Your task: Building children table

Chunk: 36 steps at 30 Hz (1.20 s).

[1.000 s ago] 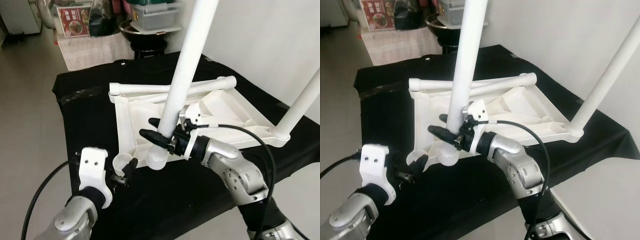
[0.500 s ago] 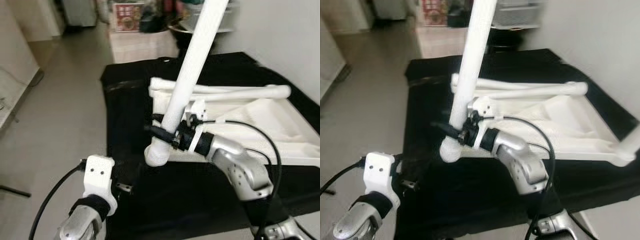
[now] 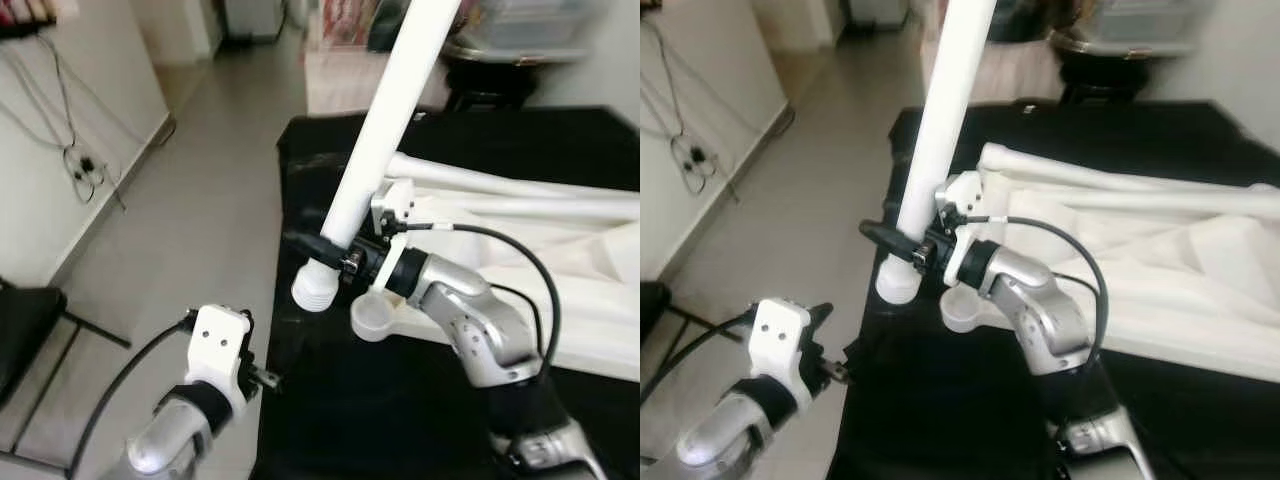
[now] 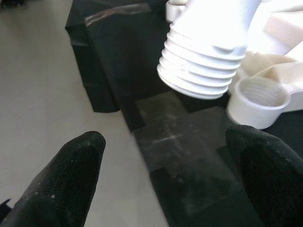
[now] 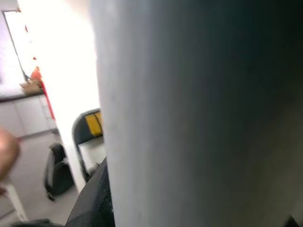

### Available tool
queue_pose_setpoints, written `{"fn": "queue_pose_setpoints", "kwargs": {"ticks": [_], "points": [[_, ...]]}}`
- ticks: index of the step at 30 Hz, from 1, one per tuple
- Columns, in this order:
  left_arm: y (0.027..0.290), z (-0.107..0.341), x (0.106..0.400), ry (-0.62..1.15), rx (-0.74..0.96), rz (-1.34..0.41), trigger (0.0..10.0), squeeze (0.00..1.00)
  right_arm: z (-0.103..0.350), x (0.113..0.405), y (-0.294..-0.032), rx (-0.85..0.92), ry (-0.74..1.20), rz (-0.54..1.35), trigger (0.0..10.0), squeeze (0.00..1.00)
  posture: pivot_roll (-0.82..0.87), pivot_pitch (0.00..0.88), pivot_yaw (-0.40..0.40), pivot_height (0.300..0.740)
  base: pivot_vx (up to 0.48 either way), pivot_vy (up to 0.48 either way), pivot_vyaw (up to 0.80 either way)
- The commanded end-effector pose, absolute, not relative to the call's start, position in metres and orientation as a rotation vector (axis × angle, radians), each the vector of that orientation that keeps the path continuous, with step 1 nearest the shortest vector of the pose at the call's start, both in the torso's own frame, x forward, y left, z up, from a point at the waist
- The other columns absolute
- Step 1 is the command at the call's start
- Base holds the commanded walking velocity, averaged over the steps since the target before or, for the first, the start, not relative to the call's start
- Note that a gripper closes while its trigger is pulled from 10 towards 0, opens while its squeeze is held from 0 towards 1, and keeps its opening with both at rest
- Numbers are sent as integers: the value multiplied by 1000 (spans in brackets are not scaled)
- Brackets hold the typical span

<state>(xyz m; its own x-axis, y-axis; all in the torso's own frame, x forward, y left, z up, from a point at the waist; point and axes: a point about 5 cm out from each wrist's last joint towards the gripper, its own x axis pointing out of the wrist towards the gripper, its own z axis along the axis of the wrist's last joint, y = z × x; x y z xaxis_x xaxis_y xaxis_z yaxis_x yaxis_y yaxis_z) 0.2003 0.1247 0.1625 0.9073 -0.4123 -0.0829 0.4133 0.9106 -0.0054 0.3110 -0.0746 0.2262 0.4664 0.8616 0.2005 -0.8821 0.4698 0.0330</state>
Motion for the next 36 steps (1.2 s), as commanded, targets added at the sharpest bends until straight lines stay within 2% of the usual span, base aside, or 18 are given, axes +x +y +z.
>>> {"fn": "queue_pose_setpoints", "kwargs": {"ticks": [1, 2, 6, 13, 15, 20, 21, 24, 26, 36], "points": [[122, 162, 197, 100, 31, -462, 10000, 0, 231, 312, -79, 120, -188, 1066, 10000, 0, 30, 94, 0, 740, 0, 0, 0], [117, 161, 186, 131, 6, -556, 10000, 0, 231, 315, -82, 88, -185, 1077, 10000, 0, 46, 100, 1, 740, 0, 0, 0], [110, 159, 173, 169, -34, -655, 10000, 0, 230, 316, -83, 28, -175, 1116, 10000, 0, 55, 110, -1, 740, 0, 0, 0], [101, 158, 160, 200, -82, -749, 10000, 0, 232, 315, -84, -112, -162, 1296, 10000, 0, 69, 137, -14, 740, 0, 0, 0], [98, 158, 157, 203, -89, -776, 10000, 0, 236, 322, -89, -177, -160, 1344, 10000, 0, 69, 153, -19, 740, 0, 0, 0], [96, 160, 158, 186, -78, -778, 10000, 0, 248, 336, -98, -193, -174, 1318, 10000, 0, 51, 183, -38, 740, 0, 0, 0], [101, 162, 164, 157, -65, -707, 10000, 0, 257, 340, -101, -186, -200, 1298, 10000, 0, 32, 197, -33, 740, 0, 0, 0], [105, 163, 166, 144, -64, -667, 10000, 0, 260, 340, -101, -182, -212, 1292, 10000, 0, 23, 200, -23, 740, 0, 0, 0], [116, 163, 174, 123, -38, -590, 10000, 0, 264, 335, -97, -154, -239, 1322, 10000, 0, 19, 206, -12, 740, 0, 0, 0], [113, 162, 171, 122, -41, -641, 10000, 0, 261, 331, -95, -147, -250, 1374, 10000, 0, 12, 194, -8, 740, 0, 0, 0]]}}
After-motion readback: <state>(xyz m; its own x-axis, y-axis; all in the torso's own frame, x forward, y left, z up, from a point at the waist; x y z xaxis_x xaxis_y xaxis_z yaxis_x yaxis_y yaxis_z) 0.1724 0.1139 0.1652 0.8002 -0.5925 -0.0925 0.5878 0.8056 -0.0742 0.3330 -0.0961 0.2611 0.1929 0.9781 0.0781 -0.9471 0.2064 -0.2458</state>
